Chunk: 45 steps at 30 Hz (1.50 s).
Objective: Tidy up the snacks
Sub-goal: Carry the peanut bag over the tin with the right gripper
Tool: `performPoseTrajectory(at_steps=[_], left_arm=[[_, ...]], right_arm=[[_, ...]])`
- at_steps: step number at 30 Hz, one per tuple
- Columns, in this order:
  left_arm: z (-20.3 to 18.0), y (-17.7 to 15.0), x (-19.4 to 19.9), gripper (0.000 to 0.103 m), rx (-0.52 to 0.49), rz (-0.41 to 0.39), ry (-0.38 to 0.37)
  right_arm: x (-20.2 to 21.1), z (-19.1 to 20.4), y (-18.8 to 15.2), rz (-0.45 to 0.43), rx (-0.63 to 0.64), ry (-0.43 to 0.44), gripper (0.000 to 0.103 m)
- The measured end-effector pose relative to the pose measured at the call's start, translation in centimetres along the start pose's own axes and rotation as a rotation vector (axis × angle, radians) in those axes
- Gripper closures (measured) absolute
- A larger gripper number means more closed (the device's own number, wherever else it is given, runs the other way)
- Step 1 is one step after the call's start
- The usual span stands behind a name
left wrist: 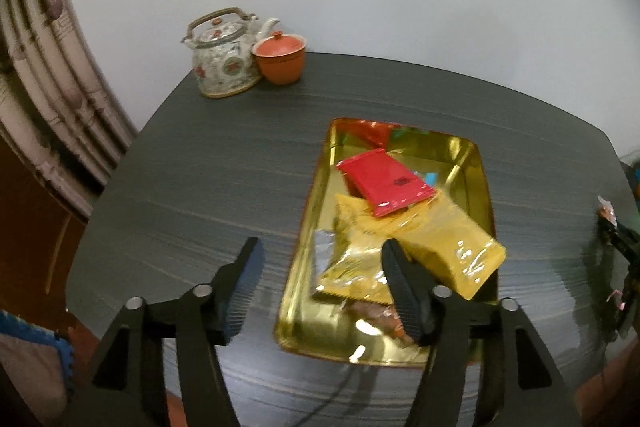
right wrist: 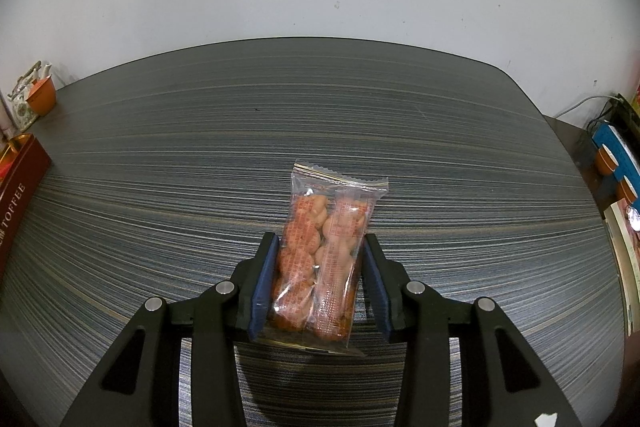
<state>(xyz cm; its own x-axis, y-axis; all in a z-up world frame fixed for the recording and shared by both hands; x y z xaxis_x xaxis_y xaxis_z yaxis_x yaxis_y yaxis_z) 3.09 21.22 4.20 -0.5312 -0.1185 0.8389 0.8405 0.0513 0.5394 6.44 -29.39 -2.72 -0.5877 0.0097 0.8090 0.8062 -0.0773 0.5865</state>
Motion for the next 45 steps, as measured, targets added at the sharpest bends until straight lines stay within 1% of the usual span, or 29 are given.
performPoseTrajectory(at_steps=[2,7,11,15,23,27,29,31,34,37,41,45], left_arm=[[0.7,-0.6,0.2,0.035,0.007,-0.001,0.006],[2.3,-2.1,-0.2,0.034,0.025,0.019,0.049],[3.6,-3.2,-0.5,0.033,0.053,0.029,0.064],[3.9,-4.1,-0.9,0.033,0.048,0.031,0.089],[3.8,-4.9,-1.5,0.031,0.008,0.03,0.091],[4.0,-4.7,-1.1,0.031,0.014,0.016,0.098],[4.3,-4.7,-0.6,0.028,0.028,-0.001,0.093],[4.6,-4.7,-0.3,0.025,0.041,-0.018,0.106],[5.1,-4.7,-0.1,0.025,0.061,-0.019,0.121],[5.6,-4.8,-0.1,0.024,0.102,-0.011,0.094],[5.8,-4.8,-0.2,0.024,0.115,-0.008,0.103],[5.7,-4.9,-0.2,0.023,0.118,-0.005,0.1]], right_arm=[[0.1,0.2,-0.1,-0.001,-0.002,-0.001,0.067],[0.3,0.6,-0.4,-0.004,-0.016,-0.018,0.068],[0.5,1.1,-0.6,0.0,-0.026,-0.034,0.068],[0.8,1.8,-0.8,0.004,-0.021,-0.056,0.068],[2.2,2.7,-0.8,0.002,-0.037,-0.066,0.068],[2.7,2.8,-0.8,0.004,-0.03,-0.068,0.068],[3.3,3.0,-0.7,-0.004,-0.029,-0.059,0.068],[4.0,3.6,-0.8,-0.014,-0.029,-0.047,0.068],[5.2,4.7,-0.8,-0.039,-0.028,-0.017,0.068],[6.3,6.6,-0.7,-0.056,-0.017,0.024,0.068],[7.7,9.6,-0.6,-0.087,0.03,0.079,0.068],[8.8,11.8,-0.6,-0.098,0.069,0.126,0.068]])
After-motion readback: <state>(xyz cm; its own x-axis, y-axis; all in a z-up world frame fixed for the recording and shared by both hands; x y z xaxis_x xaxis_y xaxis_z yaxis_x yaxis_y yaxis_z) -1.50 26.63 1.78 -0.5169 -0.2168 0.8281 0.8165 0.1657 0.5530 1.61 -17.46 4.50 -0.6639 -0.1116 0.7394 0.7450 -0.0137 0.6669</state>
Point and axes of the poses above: each gripper's, at about its wrist camera, not at the fingertips, and x roughly against the way its jaws point, z to its left, y to its top, the point moved 1 cm from there along -x, roughly the way its jaws point, and after that the axes turned 7 degrees about -x, right-handed, at the moved point
